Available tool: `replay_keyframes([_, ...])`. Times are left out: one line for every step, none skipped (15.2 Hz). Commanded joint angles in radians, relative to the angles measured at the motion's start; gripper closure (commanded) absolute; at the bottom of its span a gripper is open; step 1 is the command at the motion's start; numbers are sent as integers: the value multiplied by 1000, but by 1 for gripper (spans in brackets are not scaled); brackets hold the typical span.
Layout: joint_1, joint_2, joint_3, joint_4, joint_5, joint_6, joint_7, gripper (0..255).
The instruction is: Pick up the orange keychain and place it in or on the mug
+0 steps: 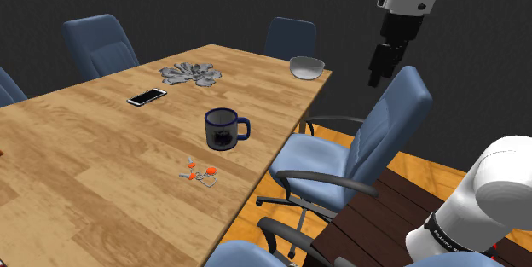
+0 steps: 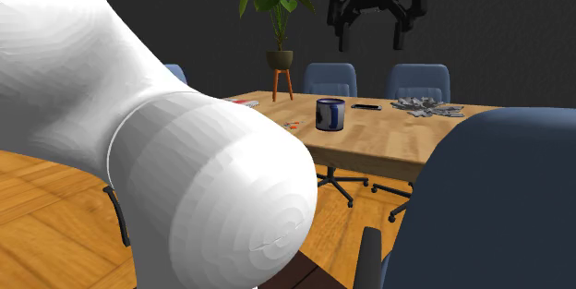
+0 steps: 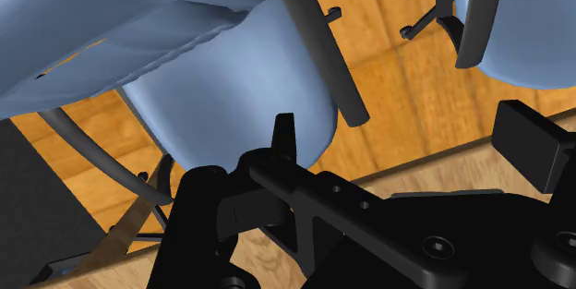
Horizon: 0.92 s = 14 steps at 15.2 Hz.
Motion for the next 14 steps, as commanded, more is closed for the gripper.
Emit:
replay_keyframes([0,0,0,0,0,0,0,0])
replay_keyframes([6,18,18,-2,12,21,19,0])
replay_keyframes([12,38,35,-3,24,41,39,0])
replay_keyframes([17,59,53,-2,35,62,58,0])
replay_keyframes([23,80,70,-1,45,83,76,0])
replay_keyframes([28,103,88,2,55,103,95,0])
replay_keyframes([33,127,105,7,64,124,114,0])
replay_keyframes([37,152,122,12,72,144,132,0])
replay_keyframes([42,178,139,19,79,164,151,0])
replay_keyframes([45,205,156,27,85,184,170,0])
replay_keyframes([49,233,173,36,90,203,189,0])
replay_keyframes([52,262,190,47,94,222,208,0])
replay_keyframes([55,291,207,59,97,241,227,0])
replay_keyframes([58,321,223,72,98,259,246,0])
